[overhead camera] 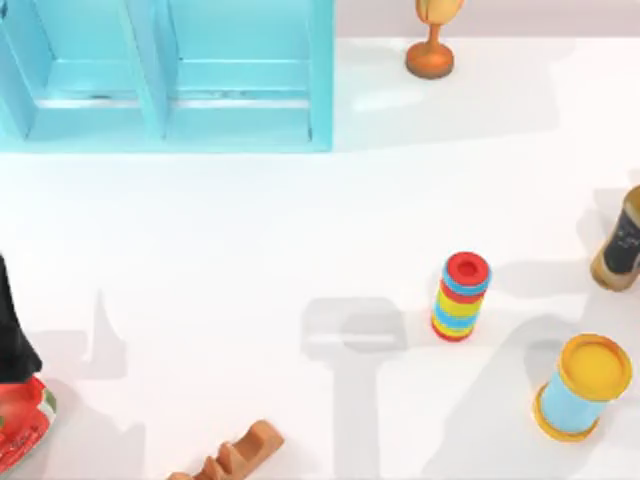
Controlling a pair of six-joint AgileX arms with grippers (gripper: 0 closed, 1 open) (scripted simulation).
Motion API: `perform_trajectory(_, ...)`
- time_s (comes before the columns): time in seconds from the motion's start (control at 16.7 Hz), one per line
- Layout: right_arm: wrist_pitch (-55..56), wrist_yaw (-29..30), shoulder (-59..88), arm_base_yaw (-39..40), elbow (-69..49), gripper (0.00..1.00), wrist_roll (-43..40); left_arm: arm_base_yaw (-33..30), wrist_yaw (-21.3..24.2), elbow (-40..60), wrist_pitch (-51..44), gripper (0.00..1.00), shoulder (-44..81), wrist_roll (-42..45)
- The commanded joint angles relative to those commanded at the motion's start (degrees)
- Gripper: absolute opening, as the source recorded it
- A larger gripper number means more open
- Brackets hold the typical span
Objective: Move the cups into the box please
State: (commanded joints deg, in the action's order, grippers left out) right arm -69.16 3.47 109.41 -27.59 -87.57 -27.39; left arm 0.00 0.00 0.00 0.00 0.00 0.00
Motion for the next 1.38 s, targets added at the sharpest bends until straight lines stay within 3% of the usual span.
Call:
perform_trajectory(0.24,0.13,0.00,0.00,0.01,0.13,0.00,0.00,0.00,0.00,0.00,0.00,1.00,0.00,0.00)
perform_trajectory(1.02,0.13,0.00,0.00,0.01,0.13,0.98,0.00,0.00,0.00,0.00,0.00,1.00,0.00,0.00)
perform_trajectory(1.38,0.13,0.00,0.00,0.01,0.13,1.00,0.00,0.00,0.00,0.00,0.00,1.00,0.00,0.00)
